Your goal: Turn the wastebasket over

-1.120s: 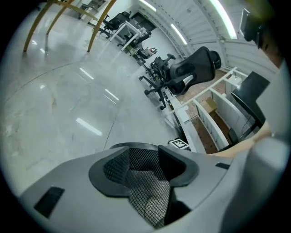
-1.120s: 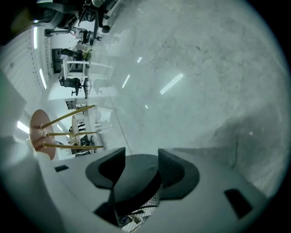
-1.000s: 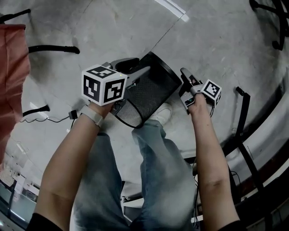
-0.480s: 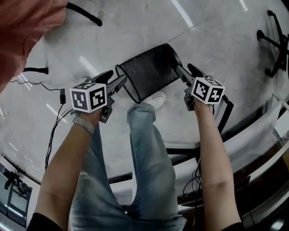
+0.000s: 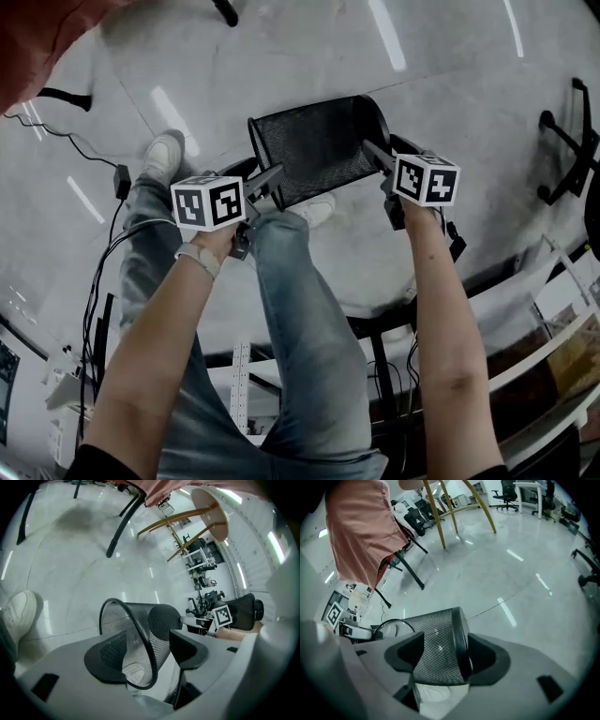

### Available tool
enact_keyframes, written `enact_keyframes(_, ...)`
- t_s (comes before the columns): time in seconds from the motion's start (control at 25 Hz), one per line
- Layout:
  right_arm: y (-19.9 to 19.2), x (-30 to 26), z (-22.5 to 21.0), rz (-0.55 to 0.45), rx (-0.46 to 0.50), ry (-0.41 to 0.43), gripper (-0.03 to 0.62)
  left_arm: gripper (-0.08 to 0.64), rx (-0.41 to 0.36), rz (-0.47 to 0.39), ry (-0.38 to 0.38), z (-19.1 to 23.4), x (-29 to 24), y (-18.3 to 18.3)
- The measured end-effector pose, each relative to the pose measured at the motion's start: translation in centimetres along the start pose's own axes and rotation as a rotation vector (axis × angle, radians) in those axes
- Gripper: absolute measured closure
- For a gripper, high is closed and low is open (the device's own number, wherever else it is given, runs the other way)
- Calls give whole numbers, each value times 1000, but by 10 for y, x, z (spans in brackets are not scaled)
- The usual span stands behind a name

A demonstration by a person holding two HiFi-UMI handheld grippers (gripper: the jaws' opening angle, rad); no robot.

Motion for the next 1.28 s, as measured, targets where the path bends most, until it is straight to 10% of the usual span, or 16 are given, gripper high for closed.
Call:
enact_keyframes(0.28, 3, -3, 0, -20, -7, 35, 305, 294, 31, 12, -48, 0, -20, -3)
enact_keyframes(0.56, 4, 6, -9, -65, -56, 33, 314, 471, 12, 28, -134, -33, -13, 9)
enact_keyframes(0.88, -3, 47, -30, -208, -200, 44, 314, 538, -334, 95, -91, -117, -11, 51)
enact_keyframes(1.28, -60, 117, -59, -423, -449, 48, 314, 541, -863, 298, 232, -195, -67, 76)
Point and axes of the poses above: the fingertips, and each gripper's own axes: x backward along the fingers, z to its left, y out of its top, the point moved 6 cm from there along x, backward along the fingers, and after that the axes turned 4 degrees about z, right-handed, at the moved point
